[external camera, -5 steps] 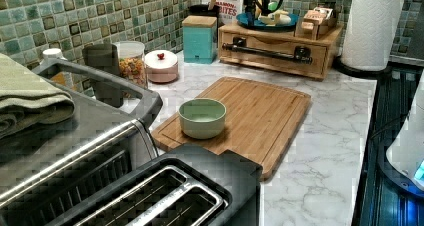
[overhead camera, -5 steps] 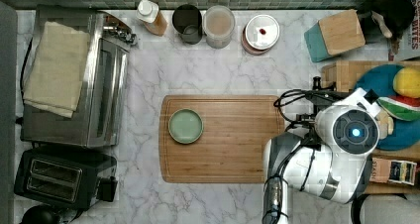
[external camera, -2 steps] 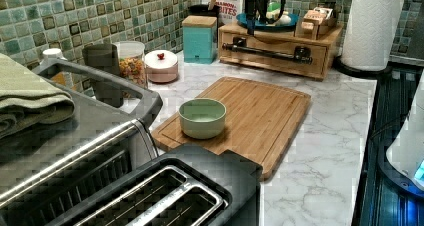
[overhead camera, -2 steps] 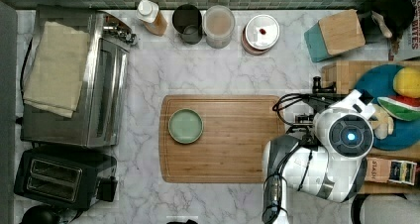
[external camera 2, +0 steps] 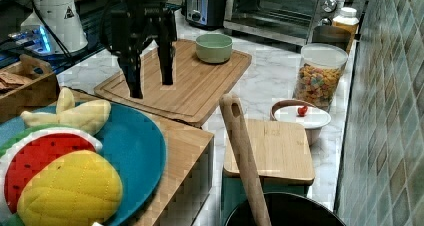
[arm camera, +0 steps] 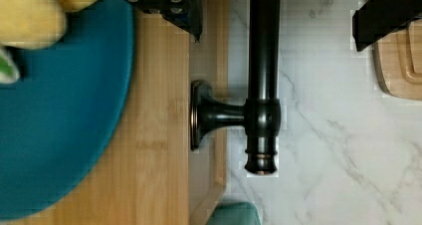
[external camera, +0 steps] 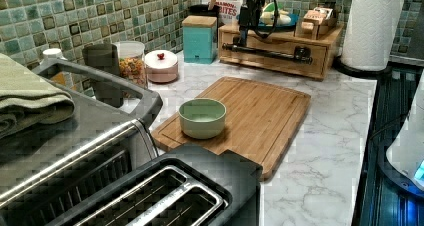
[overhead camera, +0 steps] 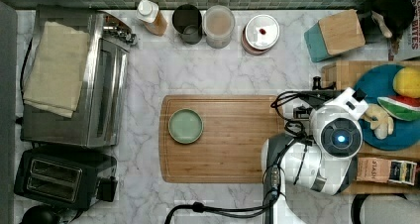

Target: Open the drawer.

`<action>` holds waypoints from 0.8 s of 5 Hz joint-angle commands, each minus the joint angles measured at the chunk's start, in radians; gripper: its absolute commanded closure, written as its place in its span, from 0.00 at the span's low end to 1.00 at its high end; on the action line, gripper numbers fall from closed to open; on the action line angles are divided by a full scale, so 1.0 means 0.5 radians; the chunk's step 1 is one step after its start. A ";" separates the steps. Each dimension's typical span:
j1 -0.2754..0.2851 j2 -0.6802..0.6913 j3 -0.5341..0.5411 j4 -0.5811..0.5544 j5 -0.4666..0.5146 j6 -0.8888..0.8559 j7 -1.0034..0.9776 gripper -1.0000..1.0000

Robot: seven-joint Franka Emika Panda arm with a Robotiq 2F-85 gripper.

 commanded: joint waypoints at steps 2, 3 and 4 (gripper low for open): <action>-0.101 0.138 -0.072 -0.257 0.007 0.173 0.035 0.00; -0.062 0.246 -0.083 -0.271 -0.028 0.373 0.124 0.00; -0.062 0.362 -0.078 -0.210 -0.002 0.431 0.080 0.00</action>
